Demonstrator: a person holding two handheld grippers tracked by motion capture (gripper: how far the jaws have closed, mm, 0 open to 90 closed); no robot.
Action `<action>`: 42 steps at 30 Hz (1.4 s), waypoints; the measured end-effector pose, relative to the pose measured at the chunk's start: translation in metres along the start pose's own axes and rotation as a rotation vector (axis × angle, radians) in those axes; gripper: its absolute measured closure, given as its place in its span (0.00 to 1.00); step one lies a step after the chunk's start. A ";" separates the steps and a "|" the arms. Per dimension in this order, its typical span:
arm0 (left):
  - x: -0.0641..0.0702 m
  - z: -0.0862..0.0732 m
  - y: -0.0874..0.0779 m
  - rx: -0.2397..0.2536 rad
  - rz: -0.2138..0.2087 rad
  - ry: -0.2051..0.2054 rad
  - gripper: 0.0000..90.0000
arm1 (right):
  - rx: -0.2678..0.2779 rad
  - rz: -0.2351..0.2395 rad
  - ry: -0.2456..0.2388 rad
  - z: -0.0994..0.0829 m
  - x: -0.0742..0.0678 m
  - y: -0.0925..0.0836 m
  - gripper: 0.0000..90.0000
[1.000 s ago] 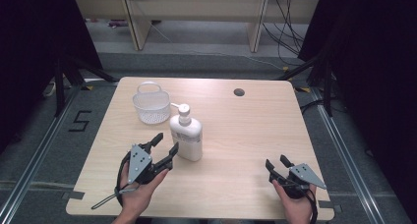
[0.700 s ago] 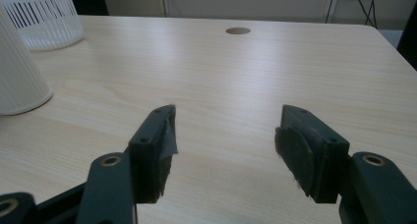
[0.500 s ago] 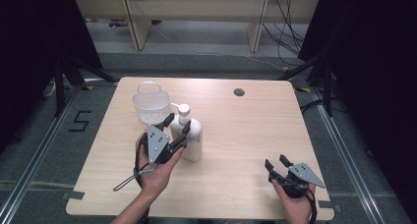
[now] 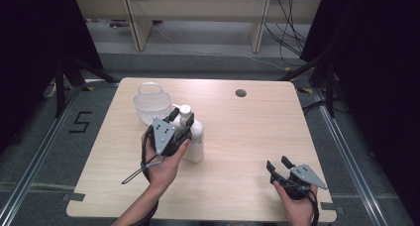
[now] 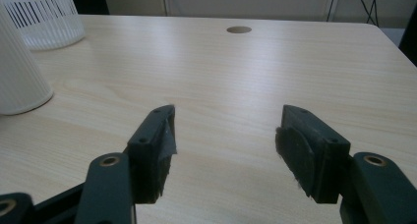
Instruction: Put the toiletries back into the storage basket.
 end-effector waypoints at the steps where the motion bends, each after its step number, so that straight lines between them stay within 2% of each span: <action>1: 0.000 0.000 0.000 -0.004 0.001 0.000 0.57 | 0.001 0.000 0.000 0.000 0.000 0.000 0.44; 3: 0.000 0.001 0.001 -0.008 0.004 0.001 0.59 | -0.004 0.000 0.007 0.000 0.000 0.000 0.44; 4: 0.000 0.001 0.001 -0.011 0.002 0.001 0.60 | -0.003 0.002 -0.039 0.001 0.003 0.000 0.44; 8: 0.002 0.001 0.004 -0.014 0.002 -0.006 0.62 | -0.024 0.010 -0.028 0.001 0.002 0.000 0.44; 11: 0.002 0.001 0.005 -0.018 0.003 -0.008 0.65 | -0.014 -0.008 -0.038 0.001 0.003 -0.001 0.44; 14: 0.001 0.002 0.005 -0.022 -0.009 -0.021 0.66 | -0.025 0.008 -0.012 0.001 0.002 0.000 0.44; 21: -0.001 0.004 0.004 -0.032 -0.014 -0.047 0.66 | -0.023 0.007 -0.011 0.001 0.002 0.000 0.43; 31: -0.003 0.014 0.002 -0.011 -0.010 -0.037 0.66 | -0.008 0.007 -0.016 0.001 0.002 0.000 0.43; 36: -0.010 0.021 -0.001 0.001 0.004 -0.029 0.66 | -0.009 0.002 -0.019 0.001 0.002 0.000 0.43; 42: -0.019 0.026 -0.001 0.007 0.019 -0.041 0.66 | -0.009 0.001 -0.019 0.001 0.002 0.000 0.43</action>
Point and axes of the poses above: each handheld gripper's, and its own axes: y roughly forward along the jaws, z roughly out of its top, x roughly to its right, the point moved 1 cm from there along y, roughly forward along the jaws, and after that the axes turned 3 degrees about y, right-handed, at the moved point
